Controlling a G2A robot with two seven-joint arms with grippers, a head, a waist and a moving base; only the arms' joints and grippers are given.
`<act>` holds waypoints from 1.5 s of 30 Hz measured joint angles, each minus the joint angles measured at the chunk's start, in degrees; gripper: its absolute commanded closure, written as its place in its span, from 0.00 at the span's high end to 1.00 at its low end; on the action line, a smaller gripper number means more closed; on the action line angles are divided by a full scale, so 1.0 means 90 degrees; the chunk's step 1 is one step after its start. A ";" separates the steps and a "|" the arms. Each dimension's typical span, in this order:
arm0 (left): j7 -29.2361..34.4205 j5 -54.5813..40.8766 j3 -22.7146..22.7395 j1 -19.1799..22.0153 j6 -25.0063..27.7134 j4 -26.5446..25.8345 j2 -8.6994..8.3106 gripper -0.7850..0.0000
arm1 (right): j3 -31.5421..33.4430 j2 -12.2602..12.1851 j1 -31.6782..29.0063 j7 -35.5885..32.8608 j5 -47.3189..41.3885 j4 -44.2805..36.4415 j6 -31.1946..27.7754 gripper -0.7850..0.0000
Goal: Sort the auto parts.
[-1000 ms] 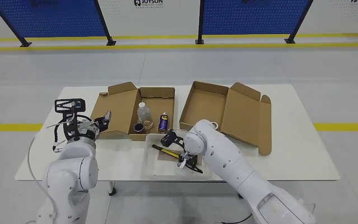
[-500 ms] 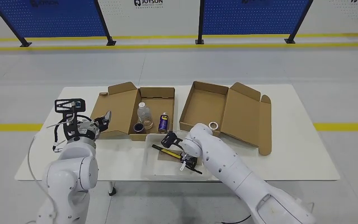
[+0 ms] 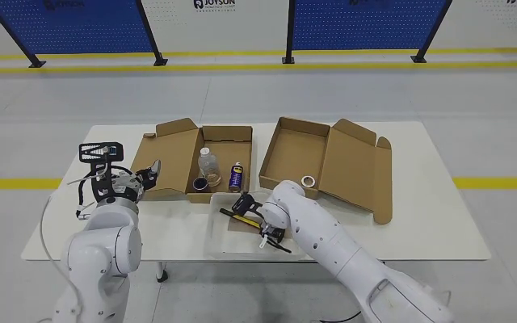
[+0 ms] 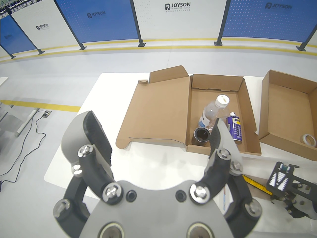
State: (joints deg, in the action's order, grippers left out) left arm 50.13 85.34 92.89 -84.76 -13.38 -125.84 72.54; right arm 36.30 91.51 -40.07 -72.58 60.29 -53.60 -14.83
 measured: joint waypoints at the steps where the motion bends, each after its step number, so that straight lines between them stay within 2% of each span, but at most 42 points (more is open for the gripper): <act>1: 0.0000 0.0000 0.0000 0.0000 0.0000 0.0000 0.0000 1.00 | 0.0001 0.0003 0.0000 -0.0003 -0.0013 0.0020 -0.0007 0.20; 4: 0.0000 0.0000 0.0000 0.0000 0.0000 0.0000 0.0000 1.00 | 0.0001 0.0013 0.0000 -0.0005 -0.0035 0.0071 -0.0021 0.00; 10: 0.0000 0.0000 0.0000 0.0000 0.0000 0.0000 0.0000 1.00 | 0.0066 0.0007 0.0012 0.0030 -0.0086 0.0051 -0.0021 0.00; 19: 0.0000 0.0000 0.0000 0.0000 0.0000 0.0000 0.0000 1.00 | 0.0361 -0.0144 -0.0169 -0.0185 -0.0046 -0.0668 0.0057 0.00; 25: 0.0000 0.0000 0.0000 0.0000 0.0000 0.0000 0.0000 1.00 | 0.0675 -0.0318 -0.0488 -0.0426 0.0018 -0.1399 0.0153 0.00; 35: 0.0000 0.0000 0.0000 0.0000 0.0000 0.0000 0.0000 1.00 | 0.1659 -0.0692 -0.1310 -0.0534 0.0175 -0.3076 0.0596 0.00; 45: 0.0000 0.0000 0.0000 0.0000 0.0000 0.0000 0.0000 1.00 | 0.2605 -0.0899 -0.1972 -0.0106 -0.0420 -0.4367 0.0898 0.00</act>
State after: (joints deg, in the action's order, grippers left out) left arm 50.13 85.34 92.89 -84.76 -13.38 -125.84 72.54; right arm 59.75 83.42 -57.82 -73.53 56.51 -92.90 -6.75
